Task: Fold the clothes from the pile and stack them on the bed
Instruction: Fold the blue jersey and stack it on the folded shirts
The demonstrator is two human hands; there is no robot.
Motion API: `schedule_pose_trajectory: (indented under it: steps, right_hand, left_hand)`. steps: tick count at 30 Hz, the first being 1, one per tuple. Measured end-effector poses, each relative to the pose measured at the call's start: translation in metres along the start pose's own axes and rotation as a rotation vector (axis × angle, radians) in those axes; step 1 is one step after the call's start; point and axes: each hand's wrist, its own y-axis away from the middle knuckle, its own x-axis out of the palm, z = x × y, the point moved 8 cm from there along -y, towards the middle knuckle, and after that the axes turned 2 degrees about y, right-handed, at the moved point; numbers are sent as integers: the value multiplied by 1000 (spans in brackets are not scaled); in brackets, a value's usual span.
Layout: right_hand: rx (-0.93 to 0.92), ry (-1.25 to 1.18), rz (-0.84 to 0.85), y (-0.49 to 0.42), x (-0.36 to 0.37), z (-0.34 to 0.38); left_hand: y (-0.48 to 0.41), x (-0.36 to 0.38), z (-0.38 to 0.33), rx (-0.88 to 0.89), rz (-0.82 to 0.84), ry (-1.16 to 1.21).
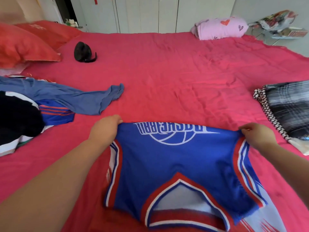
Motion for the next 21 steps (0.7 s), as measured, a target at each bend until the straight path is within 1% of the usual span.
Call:
schedule_pose_trajectory:
  steps: [3, 5, 6, 7, 8, 9, 10, 11, 12, 13, 14, 15, 17, 19, 20, 21]
  right_hand:
    - [53, -53, 20, -3, 14, -4]
    - [53, -66, -73, 0, 13, -1]
    - [2, -46, -138, 5, 9, 7]
    - [-97, -36, -191, 15, 6, 19]
    - [-235, -33, -202, 29, 6, 36]
    - [-391, -16, -172, 47, 12, 51]
    - [-540, 57, -128, 70, 21, 65]
    - [-654, 179, -41, 90, 35, 73]
    - [-682, 316, 93, 103, 50, 68]
    - [-634, 408, 209, 109, 61, 55]
    - [-537, 469, 295, 110, 67, 38]
    - [-472, 492, 297, 109, 66, 27]
    - [-422, 499, 258, 112, 58, 22]
    - [-443, 486, 194, 126, 45, 37]
    - [-454, 454, 206, 135, 43, 41]
    - [-489, 439, 205, 145, 44, 42]
  left_hand:
    - [-6, 7, 2, -73, 16, 31]
    - [2, 7, -8, -40, -63, 19]
    - [9, 4, -19, 23, -127, 52]
    - [20, 4, -33, 107, -160, 97]
    - [33, 8, -47, 196, -139, 134]
    - [48, 18, -59, 270, -61, 131]
    - [63, 33, -67, 314, 60, 75]
    - [75, 50, -65, 307, 197, -7]
    - [82, 64, -54, 256, 303, -79]
    - [86, 73, -41, 183, 361, -122]
    - [87, 74, -31, 114, 380, -145]
    - [87, 70, -26, 59, 378, -166]
    - [87, 57, -31, 14, 336, -204]
    - [97, 43, -51, 62, 255, -182]
    - [107, 40, -62, 117, 227, -151]
    - [120, 42, -69, 162, 238, -123]
